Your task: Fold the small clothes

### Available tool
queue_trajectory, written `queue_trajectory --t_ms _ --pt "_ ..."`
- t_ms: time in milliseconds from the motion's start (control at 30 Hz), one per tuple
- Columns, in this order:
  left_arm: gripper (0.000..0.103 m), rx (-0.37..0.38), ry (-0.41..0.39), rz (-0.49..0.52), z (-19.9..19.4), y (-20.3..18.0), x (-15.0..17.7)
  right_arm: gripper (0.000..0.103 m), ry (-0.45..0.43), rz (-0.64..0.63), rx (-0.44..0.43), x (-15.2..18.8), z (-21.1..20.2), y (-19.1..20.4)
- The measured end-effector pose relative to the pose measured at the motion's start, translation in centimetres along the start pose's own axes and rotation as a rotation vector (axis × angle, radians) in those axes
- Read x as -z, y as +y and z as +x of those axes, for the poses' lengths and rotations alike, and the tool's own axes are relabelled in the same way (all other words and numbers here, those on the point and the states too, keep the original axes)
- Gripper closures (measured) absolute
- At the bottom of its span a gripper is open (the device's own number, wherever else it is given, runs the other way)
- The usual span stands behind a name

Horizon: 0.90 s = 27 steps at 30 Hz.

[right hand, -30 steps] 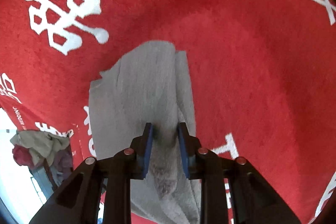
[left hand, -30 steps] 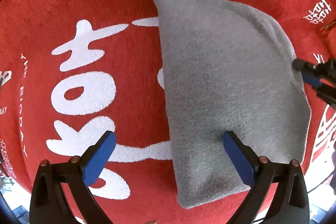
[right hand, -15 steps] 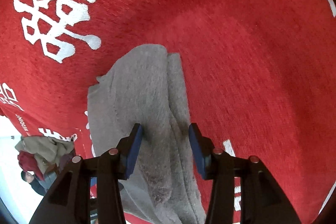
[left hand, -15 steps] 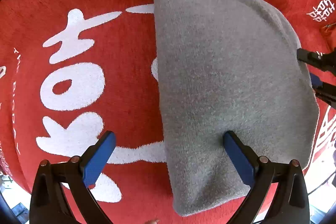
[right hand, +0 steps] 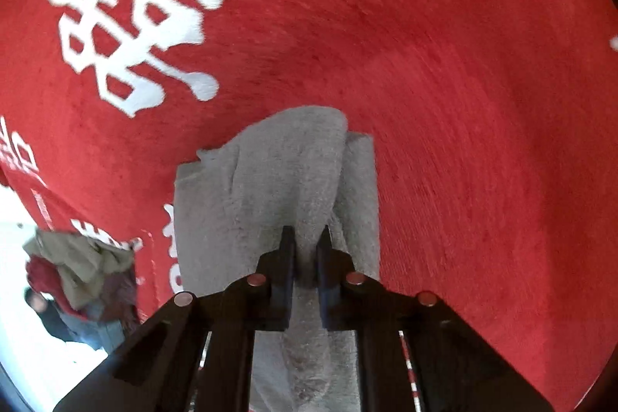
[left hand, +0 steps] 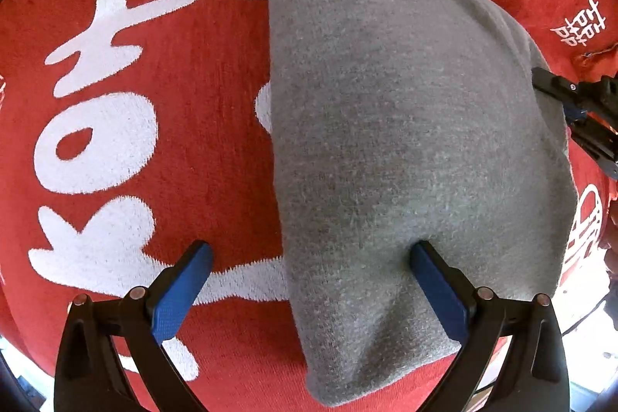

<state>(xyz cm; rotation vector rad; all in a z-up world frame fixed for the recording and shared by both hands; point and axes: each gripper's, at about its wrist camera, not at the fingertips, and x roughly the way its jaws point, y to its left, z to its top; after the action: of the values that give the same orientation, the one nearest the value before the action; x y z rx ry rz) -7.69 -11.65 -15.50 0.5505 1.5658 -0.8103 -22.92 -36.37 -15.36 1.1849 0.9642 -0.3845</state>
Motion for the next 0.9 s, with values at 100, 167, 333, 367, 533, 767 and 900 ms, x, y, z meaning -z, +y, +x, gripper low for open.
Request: queue_trajectory --t_ms 100,167,333,367,533,767,900 --pt "0.000 0.003 0.015 -0.005 0.6 0.6 -0.1 0.093 0.004 -0.019 0.013 -0.1 0.0 0.0" --pt "0.000 -0.003 0.026 -0.001 0.7 -0.2 -0.7 0.093 0.003 -0.034 0.026 -0.1 -0.1 0.2" --pt "0.000 -0.083 -0.056 0.083 -0.8 -1.7 -1.0 0.093 -0.008 -0.123 0.117 0.0 -0.6 1.2" --pt "0.000 -0.091 -0.071 0.106 -1.2 -1.9 -0.9 0.093 -0.008 -0.134 0.136 0.0 -0.7 1.1" --pt "0.000 -0.102 -0.066 0.124 -1.7 -1.0 -1.0 0.089 0.000 -0.086 0.163 0.1 -1.4 -0.9" --pt "0.000 -0.073 -0.055 0.082 -1.8 2.1 -2.5 0.058 0.052 0.027 0.090 2.7 -3.0 -3.0" --pt "0.000 -0.023 -0.056 0.081 -1.9 3.1 -4.2 0.058 0.062 0.079 -0.011 3.2 -3.0 -4.2"
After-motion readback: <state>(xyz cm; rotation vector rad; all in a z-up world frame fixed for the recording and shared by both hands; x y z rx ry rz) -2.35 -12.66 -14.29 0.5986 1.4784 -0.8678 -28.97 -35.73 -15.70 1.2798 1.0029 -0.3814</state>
